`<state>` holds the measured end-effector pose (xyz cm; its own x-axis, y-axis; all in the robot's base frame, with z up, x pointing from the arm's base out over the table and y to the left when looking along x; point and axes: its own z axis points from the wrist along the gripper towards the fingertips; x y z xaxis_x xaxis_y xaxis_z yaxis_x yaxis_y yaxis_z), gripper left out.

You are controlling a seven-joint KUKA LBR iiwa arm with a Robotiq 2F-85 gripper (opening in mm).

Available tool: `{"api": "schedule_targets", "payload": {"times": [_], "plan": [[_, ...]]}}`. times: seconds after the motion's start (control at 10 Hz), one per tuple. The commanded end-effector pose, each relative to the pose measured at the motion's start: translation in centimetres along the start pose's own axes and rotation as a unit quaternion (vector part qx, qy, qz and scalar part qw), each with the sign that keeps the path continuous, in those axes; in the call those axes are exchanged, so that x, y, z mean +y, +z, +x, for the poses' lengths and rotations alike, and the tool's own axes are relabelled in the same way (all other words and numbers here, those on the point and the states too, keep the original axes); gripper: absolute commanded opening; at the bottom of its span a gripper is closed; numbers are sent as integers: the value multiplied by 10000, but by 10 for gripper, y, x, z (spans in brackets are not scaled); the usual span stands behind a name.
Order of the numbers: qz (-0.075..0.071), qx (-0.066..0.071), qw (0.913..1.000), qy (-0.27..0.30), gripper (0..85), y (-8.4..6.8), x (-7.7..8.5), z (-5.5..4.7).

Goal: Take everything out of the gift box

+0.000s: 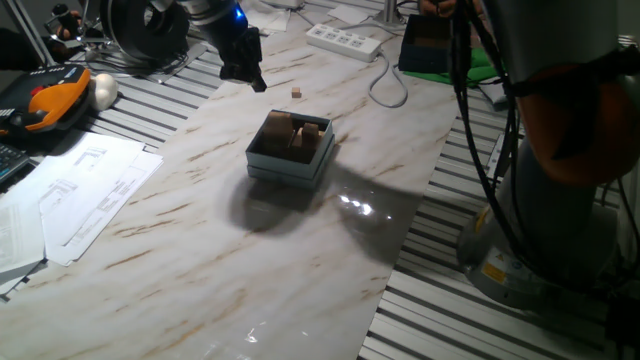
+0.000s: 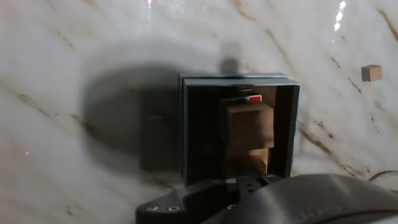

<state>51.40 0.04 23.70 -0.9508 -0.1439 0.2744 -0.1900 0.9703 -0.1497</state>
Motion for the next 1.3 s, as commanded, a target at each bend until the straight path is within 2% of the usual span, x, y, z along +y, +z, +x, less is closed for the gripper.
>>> {"api": "schedule_targets", "payload": {"times": [0.0, 0.1, 0.2, 0.3, 0.4, 0.5, 0.6, 0.7, 0.8, 0.9, 1.1, 1.2], "plan": [[-11, 7, 10000, -30, 0, 0, 0, 0], [-14, -56, 10000, -33, 0, 0, 0, 0], [-197, -294, 9994, 0, 0, 0, 0, 0], [-273, -384, 9989, 28, 0, 0, 0, 0], [-225, -385, 9990, -23, 0, 0, 0, 0], [-283, -450, 9984, -214, 0, 0, 0, 0], [-642, -524, 9962, -277, 0, 0, 0, 0], [-475, -534, 9968, -348, 0, 0, 0, 0], [-407, -605, 9968, -325, 0, 0, 0, 0], [-456, -612, 9967, -265, 0, 0, 0, 0], [-349, -743, 9965, -180, 0, 0, 0, 0], [-352, -565, 9976, -213, 0, 0, 0, 0]]}}
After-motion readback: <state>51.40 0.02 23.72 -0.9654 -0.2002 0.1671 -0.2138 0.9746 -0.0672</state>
